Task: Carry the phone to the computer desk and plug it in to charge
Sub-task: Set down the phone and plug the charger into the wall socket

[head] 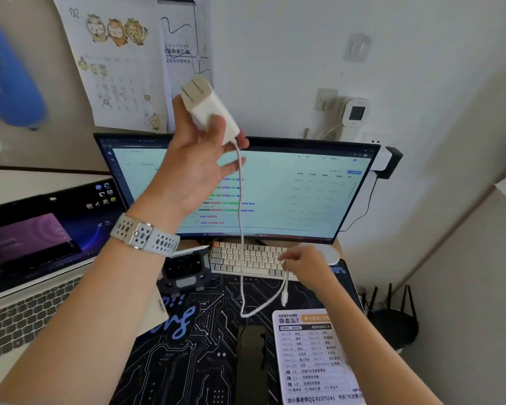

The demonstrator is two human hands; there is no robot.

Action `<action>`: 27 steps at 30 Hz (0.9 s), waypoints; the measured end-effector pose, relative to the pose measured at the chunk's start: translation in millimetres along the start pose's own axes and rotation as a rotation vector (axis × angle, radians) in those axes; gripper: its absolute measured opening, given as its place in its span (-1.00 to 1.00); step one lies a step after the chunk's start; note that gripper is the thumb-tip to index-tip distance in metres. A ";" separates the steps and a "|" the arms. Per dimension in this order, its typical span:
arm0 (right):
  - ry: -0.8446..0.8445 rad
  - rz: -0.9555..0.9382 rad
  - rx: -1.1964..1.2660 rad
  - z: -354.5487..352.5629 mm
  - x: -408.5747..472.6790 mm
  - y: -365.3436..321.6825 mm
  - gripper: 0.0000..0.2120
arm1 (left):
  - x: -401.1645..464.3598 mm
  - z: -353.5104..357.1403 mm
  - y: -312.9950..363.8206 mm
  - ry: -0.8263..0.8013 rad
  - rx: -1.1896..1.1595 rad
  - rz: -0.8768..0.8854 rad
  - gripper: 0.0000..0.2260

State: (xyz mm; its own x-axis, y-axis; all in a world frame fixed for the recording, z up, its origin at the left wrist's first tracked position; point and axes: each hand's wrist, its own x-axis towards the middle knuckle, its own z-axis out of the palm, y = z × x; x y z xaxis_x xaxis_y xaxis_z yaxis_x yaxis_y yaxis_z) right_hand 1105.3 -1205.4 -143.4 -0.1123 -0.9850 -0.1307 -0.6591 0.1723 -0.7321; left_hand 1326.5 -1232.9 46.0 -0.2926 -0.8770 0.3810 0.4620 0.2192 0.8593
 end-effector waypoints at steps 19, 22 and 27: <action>-0.188 0.004 -0.365 33.5 8.5 45.8 -0.76 | -0.2 11.4 -20.4 -0.006 0.141 -0.013 -0.75; -0.092 -0.046 -0.178 14.1 8.0 18.6 -0.79 | 2.0 11.8 -18.6 -0.014 0.105 -0.024 -0.76; -0.153 -0.093 0.642 -34.8 -7.8 -69.1 -0.77 | 3.8 17.4 -20.5 -0.070 0.070 -0.117 -0.80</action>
State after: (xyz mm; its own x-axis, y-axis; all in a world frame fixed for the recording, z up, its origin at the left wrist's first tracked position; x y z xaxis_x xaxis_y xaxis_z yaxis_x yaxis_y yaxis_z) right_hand 1125.8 -1209.7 -68.4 0.0618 -0.9924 -0.1064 -0.0824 0.1011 -0.9915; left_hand 1301.3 -1233.3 35.8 -0.3995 -0.8670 0.2978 0.3623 0.1491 0.9200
